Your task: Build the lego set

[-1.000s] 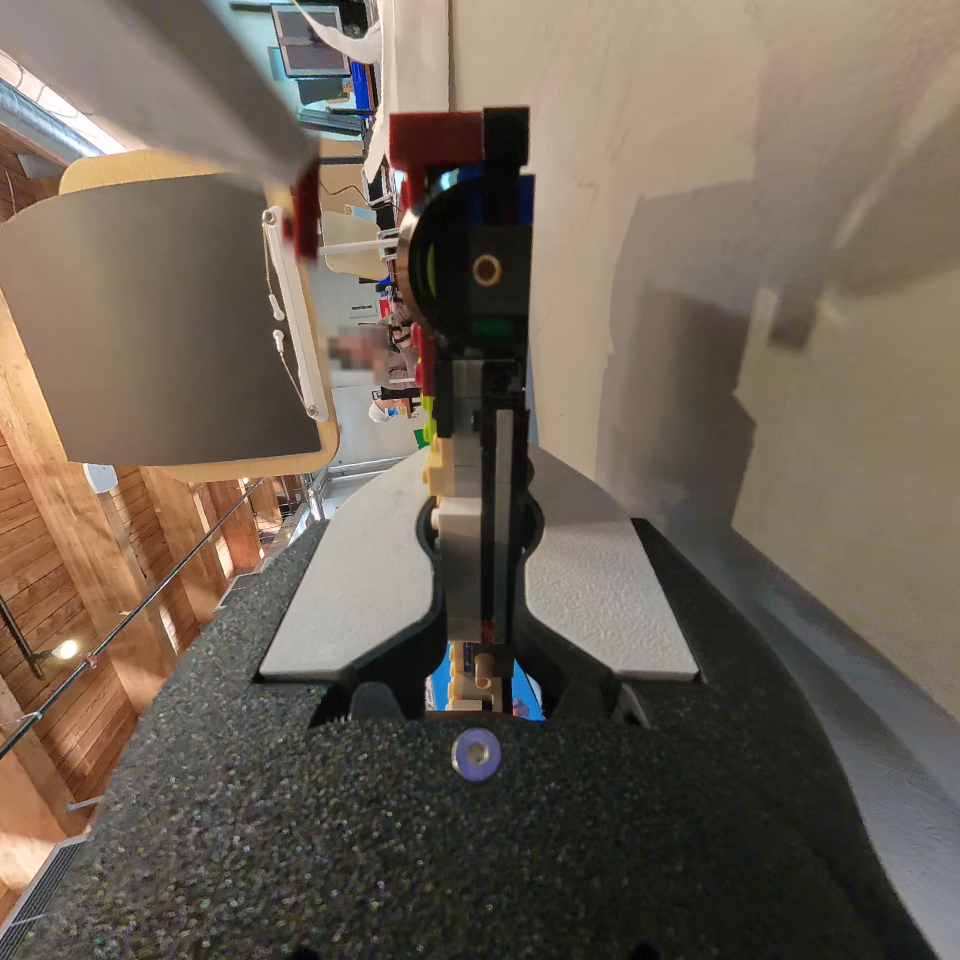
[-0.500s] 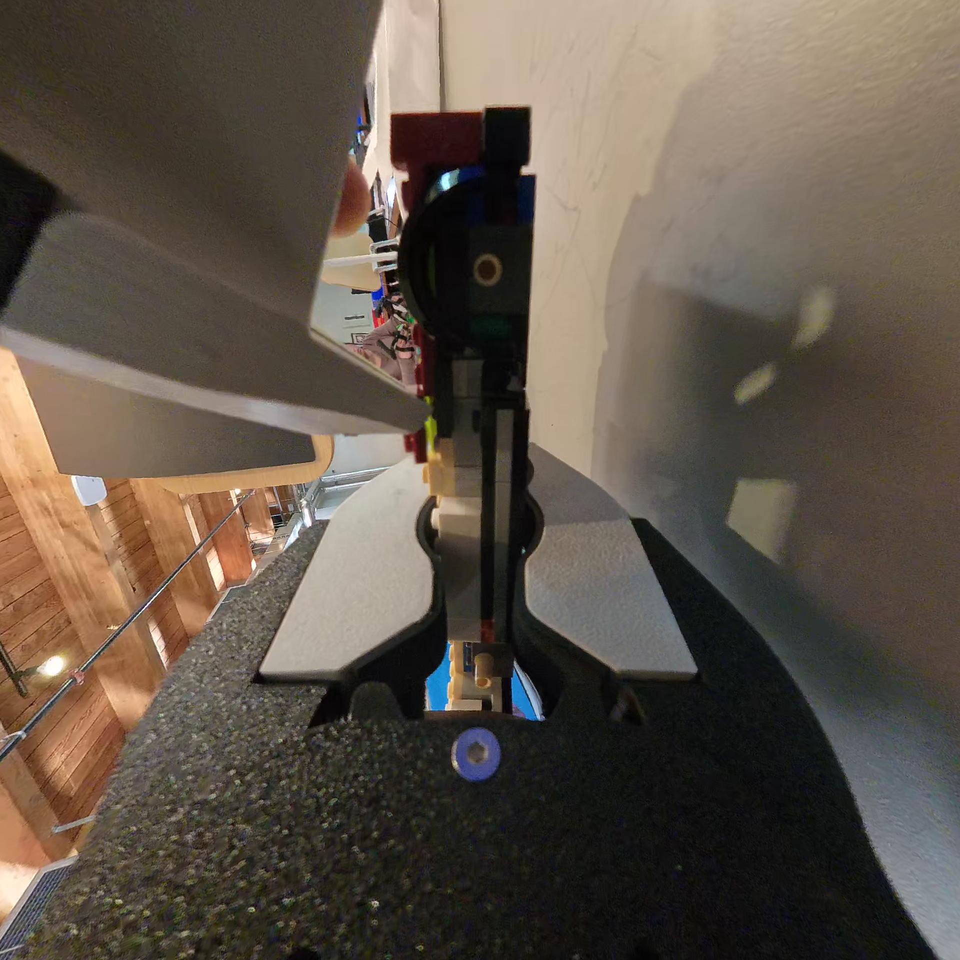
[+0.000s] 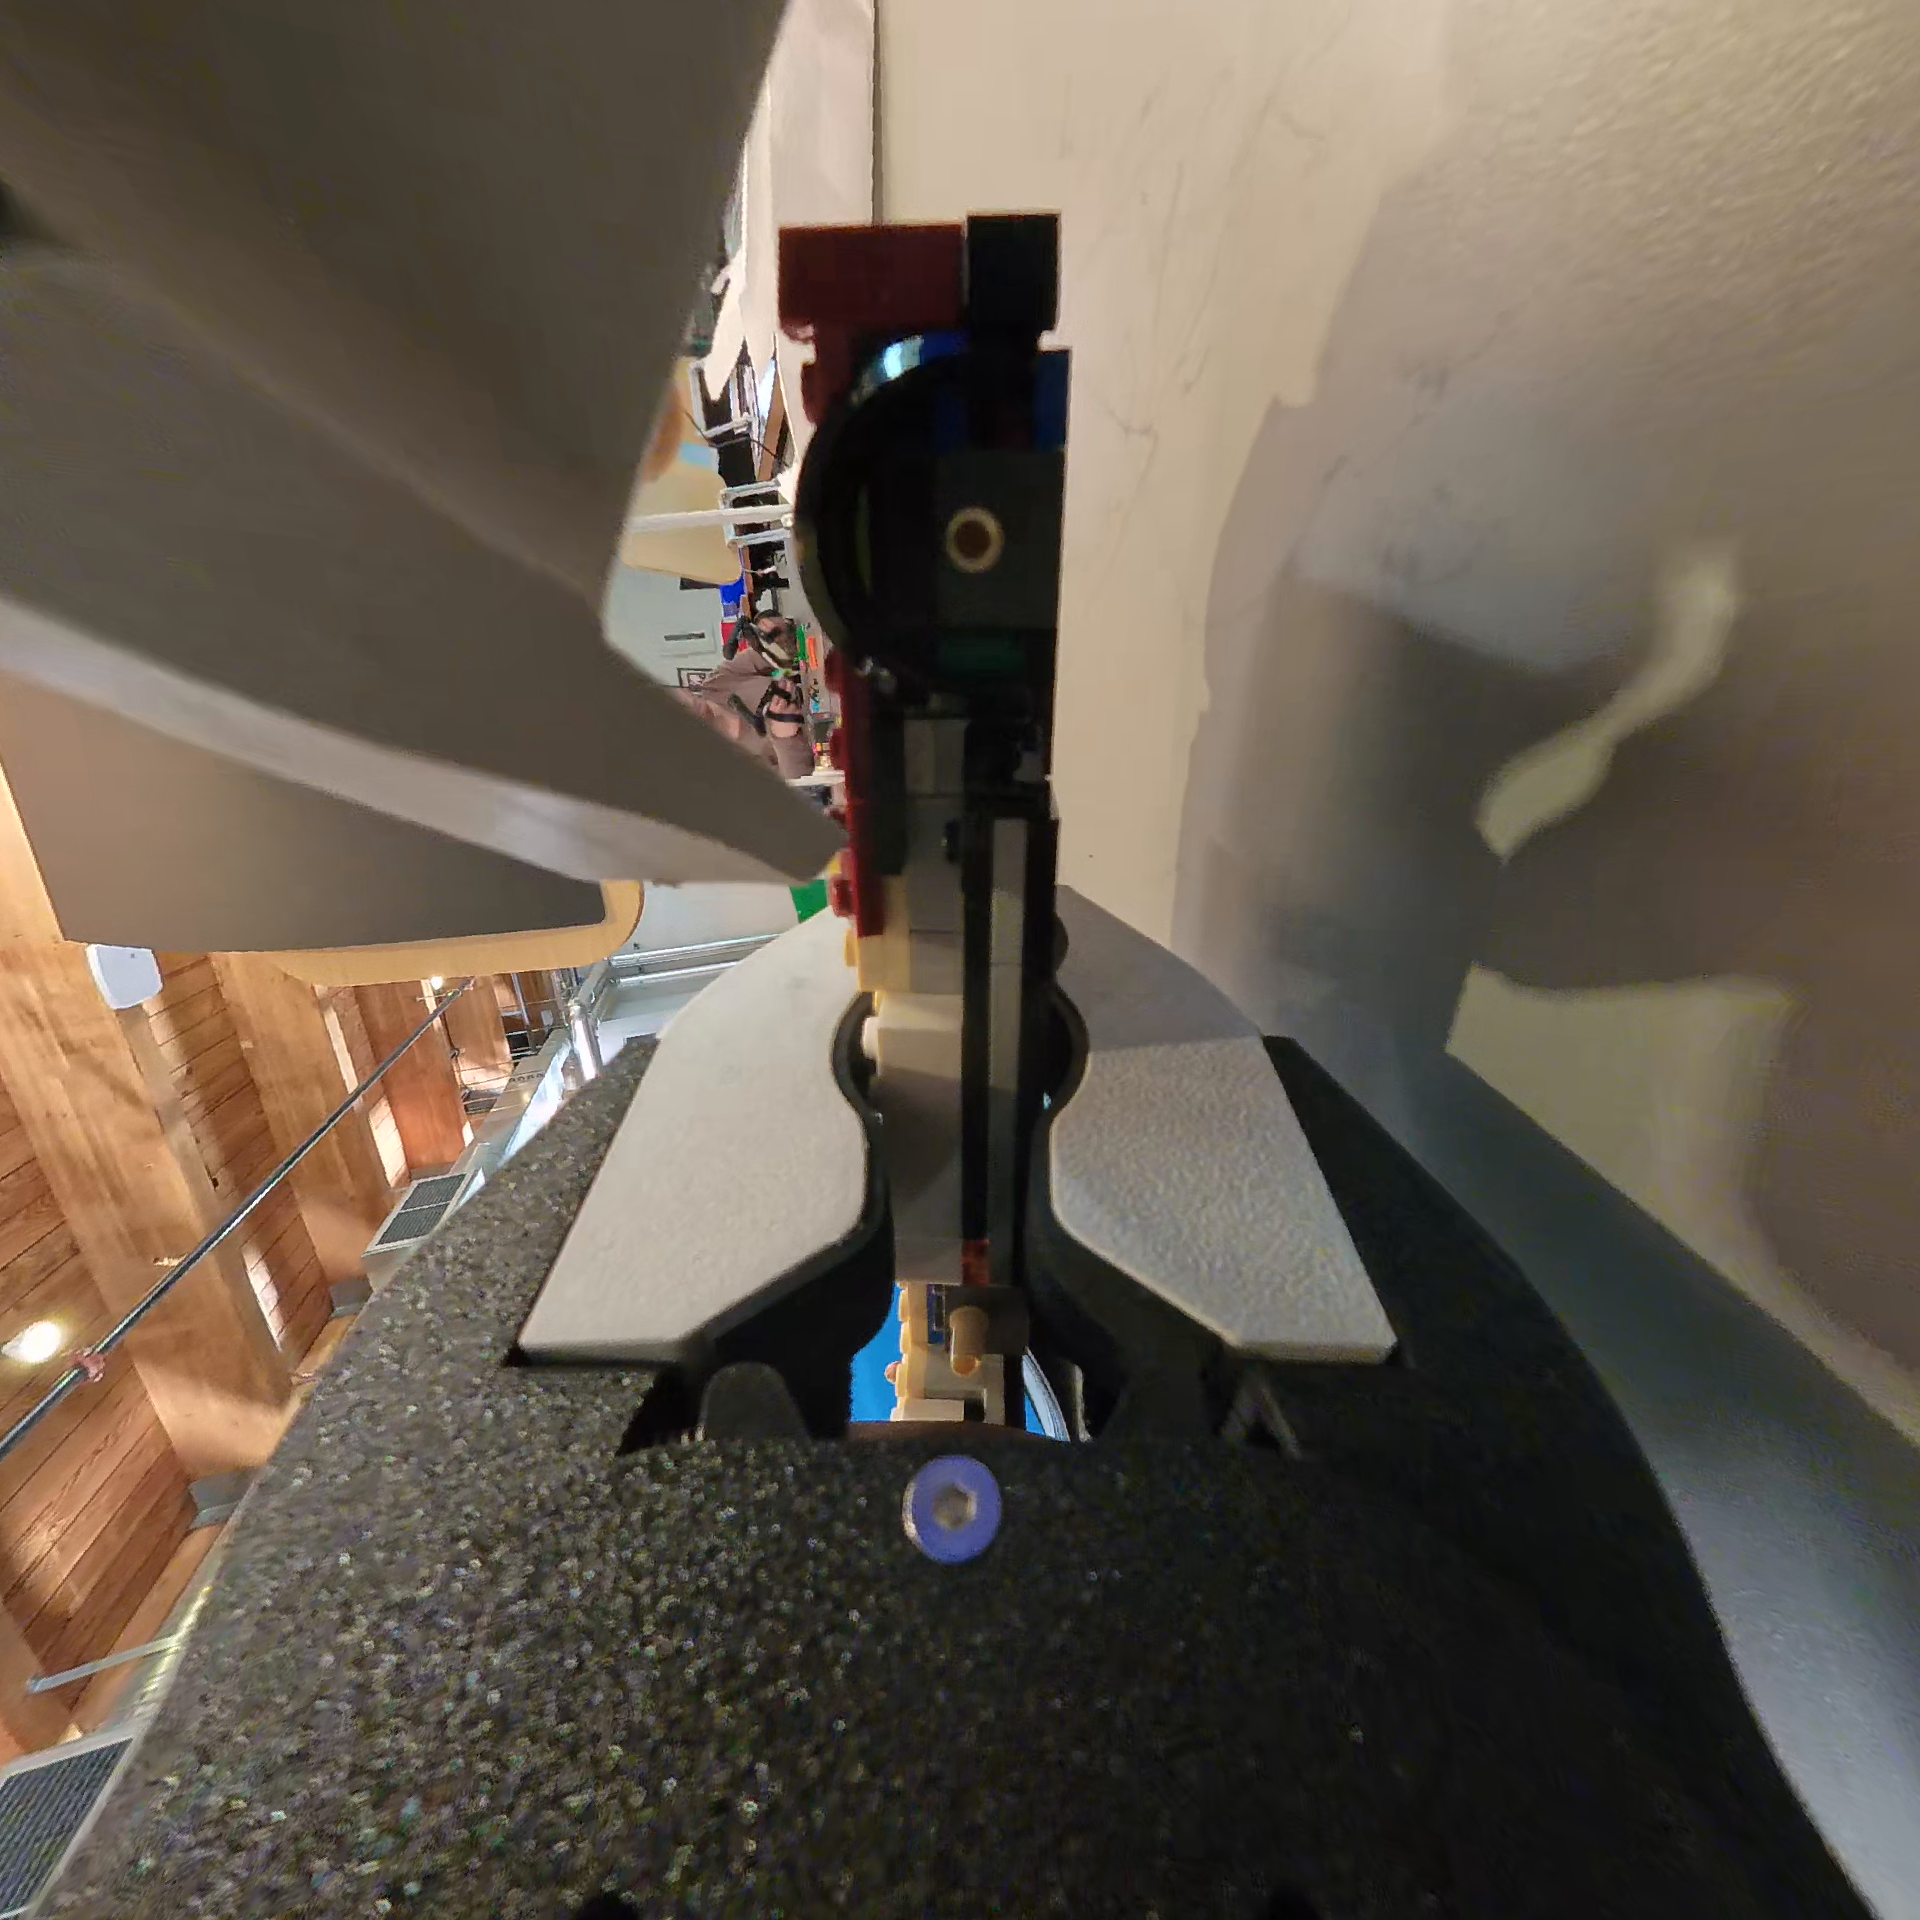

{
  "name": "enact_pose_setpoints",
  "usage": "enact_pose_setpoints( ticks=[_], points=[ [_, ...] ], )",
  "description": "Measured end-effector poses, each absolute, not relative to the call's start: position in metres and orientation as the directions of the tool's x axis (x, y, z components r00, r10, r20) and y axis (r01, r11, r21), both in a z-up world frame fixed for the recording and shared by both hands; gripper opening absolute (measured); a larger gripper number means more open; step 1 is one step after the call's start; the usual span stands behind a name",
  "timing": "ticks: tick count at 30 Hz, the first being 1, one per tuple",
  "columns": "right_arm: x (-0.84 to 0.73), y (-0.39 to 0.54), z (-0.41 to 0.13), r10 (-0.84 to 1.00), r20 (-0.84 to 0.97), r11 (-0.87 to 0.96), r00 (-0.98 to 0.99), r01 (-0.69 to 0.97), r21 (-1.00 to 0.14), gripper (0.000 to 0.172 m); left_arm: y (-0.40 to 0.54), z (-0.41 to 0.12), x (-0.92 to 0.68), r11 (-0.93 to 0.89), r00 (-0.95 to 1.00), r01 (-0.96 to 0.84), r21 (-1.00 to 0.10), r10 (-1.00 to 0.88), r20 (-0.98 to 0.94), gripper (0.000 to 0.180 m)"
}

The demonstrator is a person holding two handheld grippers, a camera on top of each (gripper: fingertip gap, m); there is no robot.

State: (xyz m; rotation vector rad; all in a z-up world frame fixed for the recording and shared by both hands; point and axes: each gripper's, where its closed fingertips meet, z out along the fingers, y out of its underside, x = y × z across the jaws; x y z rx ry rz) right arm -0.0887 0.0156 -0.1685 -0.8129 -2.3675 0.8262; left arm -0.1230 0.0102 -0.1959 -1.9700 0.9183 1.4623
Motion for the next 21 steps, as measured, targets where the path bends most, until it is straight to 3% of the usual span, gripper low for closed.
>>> enact_pose_setpoints(
  ticks=[4,12,18,21],
  points=[
    [-0.083,0.013,-0.165,0.57,0.453,0.753,-0.685,0.216,-0.621,0.022,0.01,-0.196,-0.123,-0.639,0.2,-0.769,-0.017,-0.216,-0.956,0.025],
    [-0.077,0.011,-0.173,0.315,0.786,0.926,-0.531,-0.008,-0.377,0.037,0.011,-0.193,-0.124,-0.635,0.206,-0.772,-0.029,-0.208,-0.956,0.025],
    [-0.085,0.011,-0.179,0.166,0.896,0.977,-0.411,-0.057,-0.207,0.04,0.012,-0.195,-0.123,-0.627,0.227,-0.777,-0.048,-0.209,-0.951,0.025],
    [-0.087,0.01,-0.181,0.149,0.912,0.98,-0.382,-0.065,-0.188,0.042,0.012,-0.195,-0.123,-0.629,0.242,-0.775,-0.061,-0.206,-0.948,0.025]
  ],
)
